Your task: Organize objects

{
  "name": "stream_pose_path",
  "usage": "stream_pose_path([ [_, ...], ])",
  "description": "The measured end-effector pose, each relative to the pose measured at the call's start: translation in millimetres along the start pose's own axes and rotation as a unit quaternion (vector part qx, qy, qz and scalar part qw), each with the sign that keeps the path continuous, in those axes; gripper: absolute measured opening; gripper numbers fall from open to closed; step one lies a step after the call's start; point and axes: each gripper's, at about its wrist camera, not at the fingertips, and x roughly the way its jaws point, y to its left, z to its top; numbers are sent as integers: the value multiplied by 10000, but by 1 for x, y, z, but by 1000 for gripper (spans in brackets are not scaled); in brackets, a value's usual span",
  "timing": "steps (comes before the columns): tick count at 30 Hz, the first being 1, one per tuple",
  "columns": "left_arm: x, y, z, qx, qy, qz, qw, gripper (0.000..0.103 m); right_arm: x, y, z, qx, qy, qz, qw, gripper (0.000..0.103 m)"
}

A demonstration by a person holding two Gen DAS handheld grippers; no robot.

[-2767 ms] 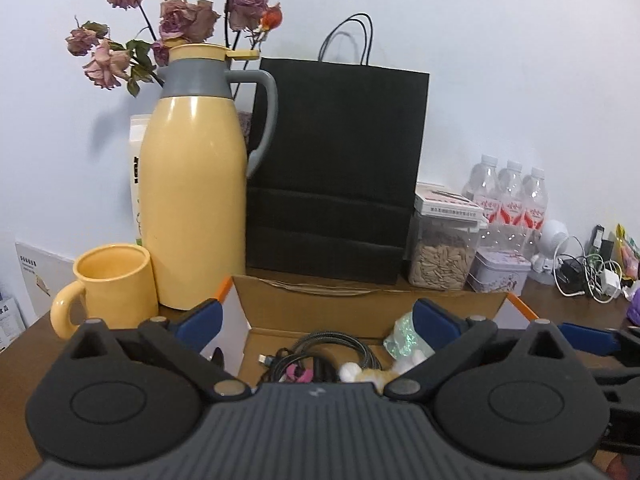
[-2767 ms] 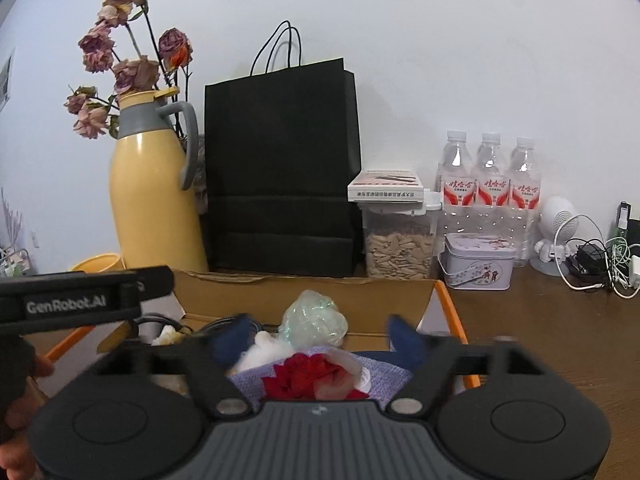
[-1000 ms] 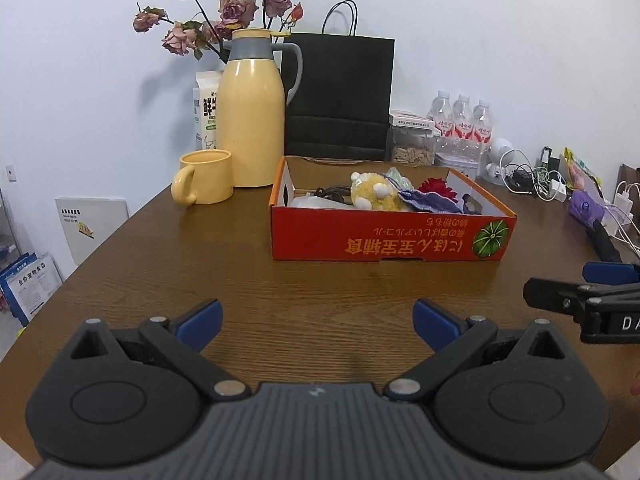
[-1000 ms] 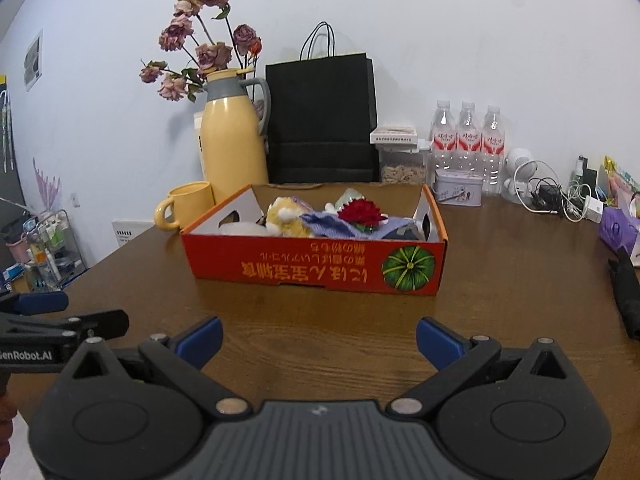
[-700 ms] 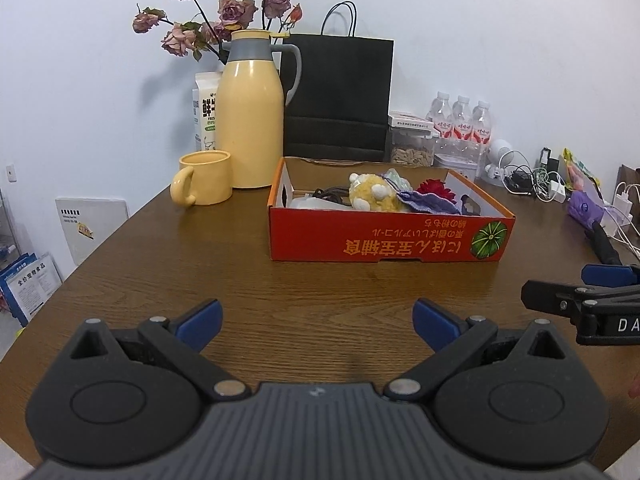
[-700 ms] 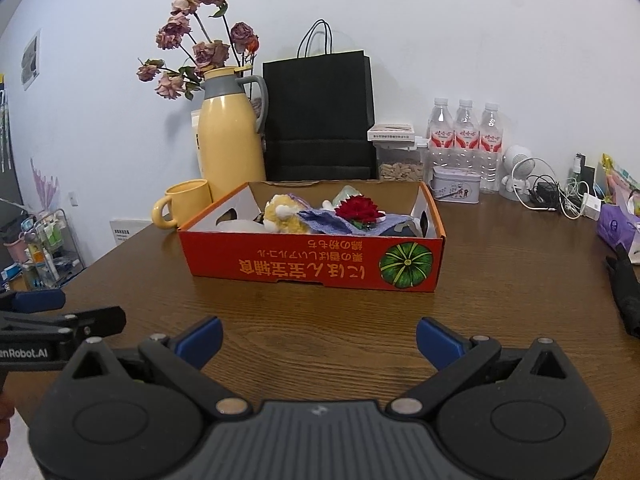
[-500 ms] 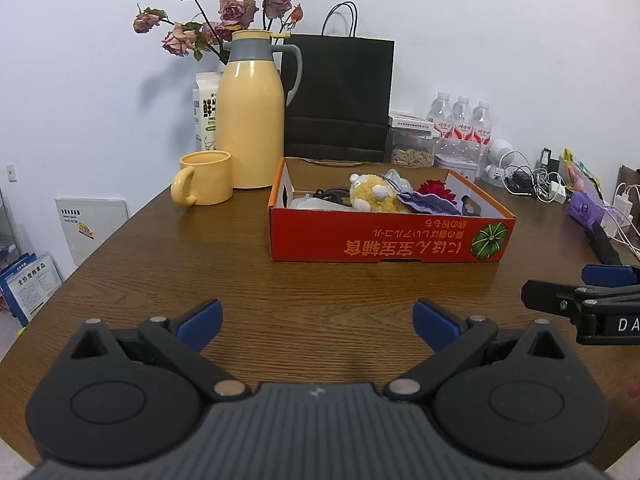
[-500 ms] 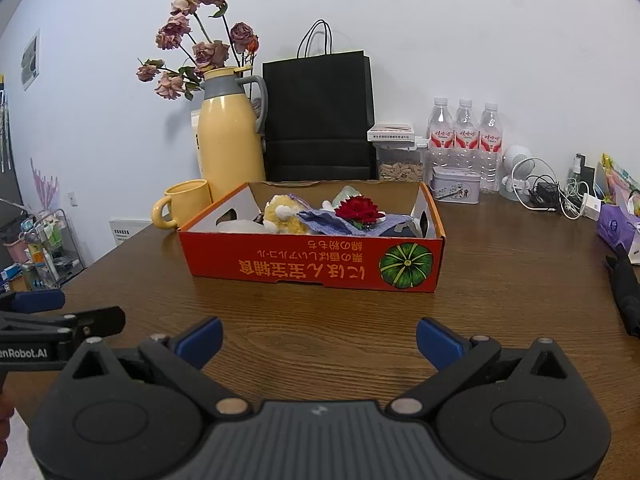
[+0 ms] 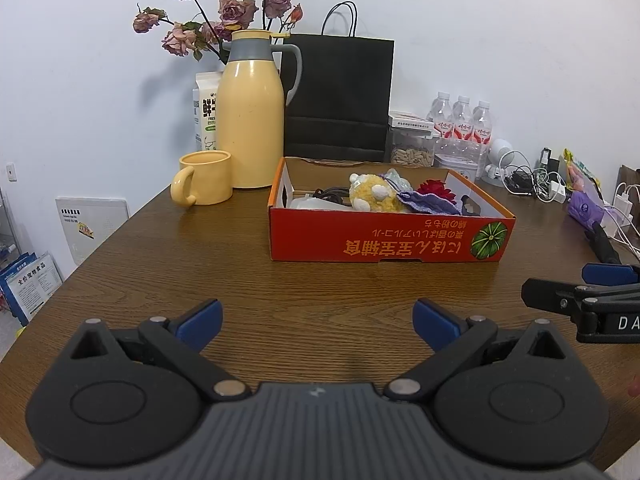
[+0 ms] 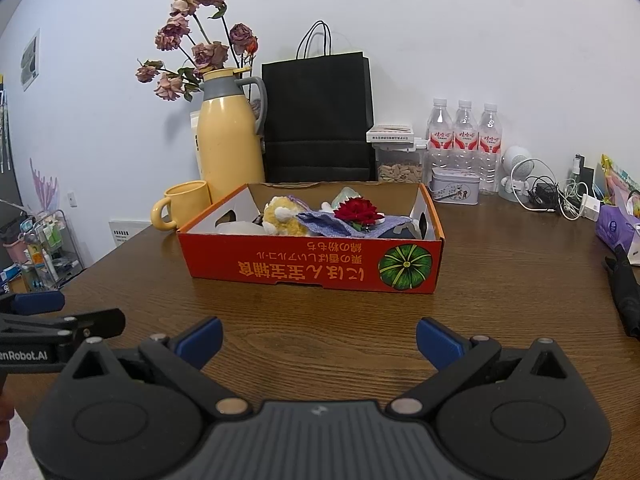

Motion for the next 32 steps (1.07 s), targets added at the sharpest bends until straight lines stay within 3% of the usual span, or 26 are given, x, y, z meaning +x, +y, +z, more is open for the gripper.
stream_pose_path([
  [32, 3, -4, -3, -38, 89, 57, 9999, 103, 0, 0, -1, 0, -2, -2, 10000, 103],
])
